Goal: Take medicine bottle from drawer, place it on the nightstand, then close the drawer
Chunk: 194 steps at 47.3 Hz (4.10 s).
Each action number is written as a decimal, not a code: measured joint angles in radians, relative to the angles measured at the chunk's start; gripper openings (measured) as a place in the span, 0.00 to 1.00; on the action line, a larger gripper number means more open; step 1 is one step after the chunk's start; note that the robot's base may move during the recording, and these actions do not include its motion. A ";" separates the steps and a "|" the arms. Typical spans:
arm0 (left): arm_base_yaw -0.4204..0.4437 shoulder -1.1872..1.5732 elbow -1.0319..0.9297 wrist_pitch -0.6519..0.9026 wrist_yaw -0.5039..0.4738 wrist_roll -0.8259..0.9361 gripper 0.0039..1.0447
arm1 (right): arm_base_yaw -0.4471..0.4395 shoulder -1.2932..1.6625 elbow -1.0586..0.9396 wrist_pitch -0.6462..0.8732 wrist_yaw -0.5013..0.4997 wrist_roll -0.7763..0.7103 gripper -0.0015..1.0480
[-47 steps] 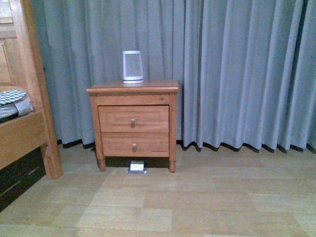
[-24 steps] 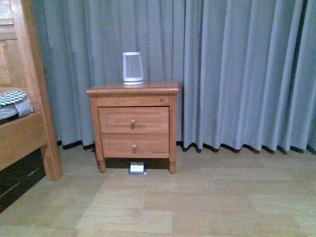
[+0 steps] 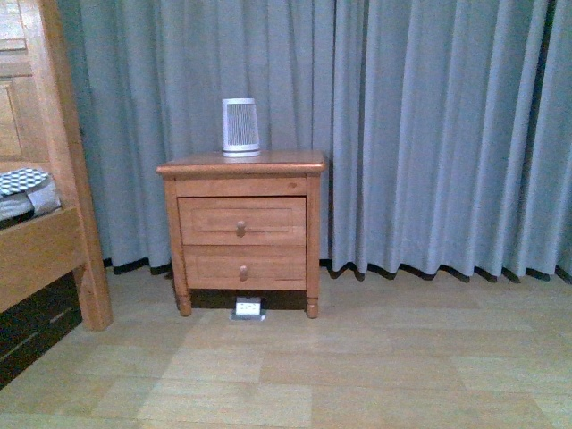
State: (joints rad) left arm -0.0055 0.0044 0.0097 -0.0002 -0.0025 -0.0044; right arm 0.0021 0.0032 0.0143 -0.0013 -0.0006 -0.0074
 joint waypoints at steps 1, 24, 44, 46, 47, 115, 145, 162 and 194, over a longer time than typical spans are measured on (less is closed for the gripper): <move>0.000 0.000 0.000 0.000 0.000 0.000 0.94 | 0.000 0.000 0.000 0.000 0.000 0.000 0.93; 0.000 0.000 0.000 0.000 0.000 0.000 0.94 | 0.000 0.000 0.000 0.000 0.000 0.000 0.93; 0.000 0.000 0.000 0.000 0.002 0.000 0.94 | 0.000 0.000 0.000 0.000 0.000 0.000 0.93; 0.000 0.000 0.000 0.000 0.001 0.000 0.94 | 0.000 0.000 0.000 0.000 0.000 0.000 0.93; 0.000 0.000 0.000 0.000 0.000 0.000 0.94 | 0.000 0.000 0.000 0.000 0.000 0.000 0.93; 0.026 0.209 0.027 0.006 0.092 -0.170 0.94 | 0.000 0.000 0.000 0.000 0.000 0.000 0.93; -0.214 1.743 0.537 1.052 -0.077 -0.145 0.94 | 0.000 0.000 0.000 0.000 0.000 0.000 0.93; -0.272 2.114 0.879 1.055 -0.125 -0.130 0.94 | 0.000 0.000 0.000 0.000 0.000 0.000 0.93; -0.281 2.461 1.284 0.990 -0.079 -0.059 0.94 | 0.000 0.000 0.000 0.000 0.000 0.000 0.93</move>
State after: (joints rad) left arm -0.2867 2.4653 1.2938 0.9894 -0.0818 -0.0635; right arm 0.0021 0.0032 0.0143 -0.0013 -0.0006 -0.0074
